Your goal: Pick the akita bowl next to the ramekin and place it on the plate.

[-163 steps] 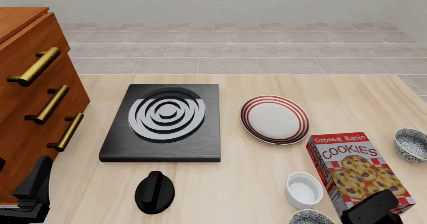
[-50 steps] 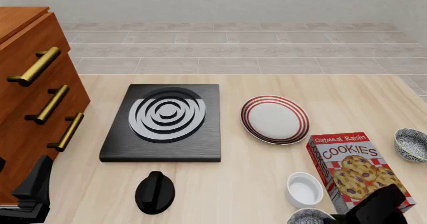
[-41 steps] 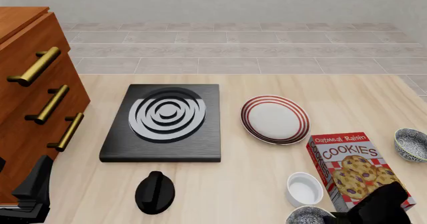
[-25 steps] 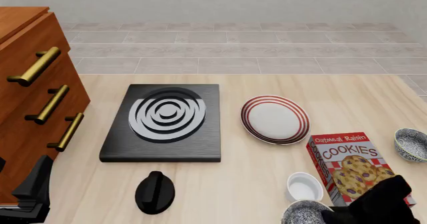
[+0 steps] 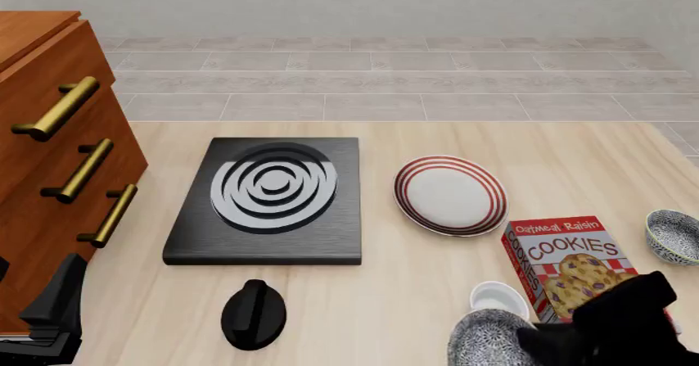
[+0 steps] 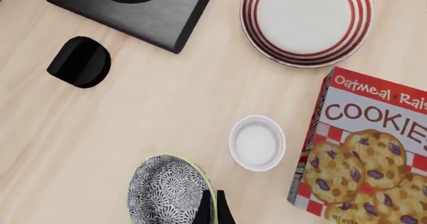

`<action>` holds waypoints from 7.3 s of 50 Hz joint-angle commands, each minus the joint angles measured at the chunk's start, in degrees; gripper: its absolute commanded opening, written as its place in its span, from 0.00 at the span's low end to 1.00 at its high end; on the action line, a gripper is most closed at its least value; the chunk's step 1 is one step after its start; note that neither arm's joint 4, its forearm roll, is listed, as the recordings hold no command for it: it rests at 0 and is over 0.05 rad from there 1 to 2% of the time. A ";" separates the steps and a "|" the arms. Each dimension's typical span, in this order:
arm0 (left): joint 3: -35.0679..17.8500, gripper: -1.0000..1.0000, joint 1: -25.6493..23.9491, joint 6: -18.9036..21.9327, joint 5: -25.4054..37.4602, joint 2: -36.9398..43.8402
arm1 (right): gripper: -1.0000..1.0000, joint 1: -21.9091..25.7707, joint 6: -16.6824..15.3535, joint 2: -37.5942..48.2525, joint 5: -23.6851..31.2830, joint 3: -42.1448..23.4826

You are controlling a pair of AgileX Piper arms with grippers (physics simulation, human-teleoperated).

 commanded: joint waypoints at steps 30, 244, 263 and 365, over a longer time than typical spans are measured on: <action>0.00 1.00 0.00 0.00 0.00 0.00 | 0.00 -1.89 6.50 2.41 -3.06 -4.67; 0.00 1.00 0.00 0.00 0.00 0.00 | 0.00 -20.21 7.26 43.86 -35.72 -19.01; 0.00 1.00 0.00 0.00 0.00 0.00 | 0.00 -21.29 7.02 47.63 -37.72 -19.99; 0.00 1.00 0.00 0.00 0.00 0.00 | 0.00 -24.53 6.33 65.69 -45.16 -26.99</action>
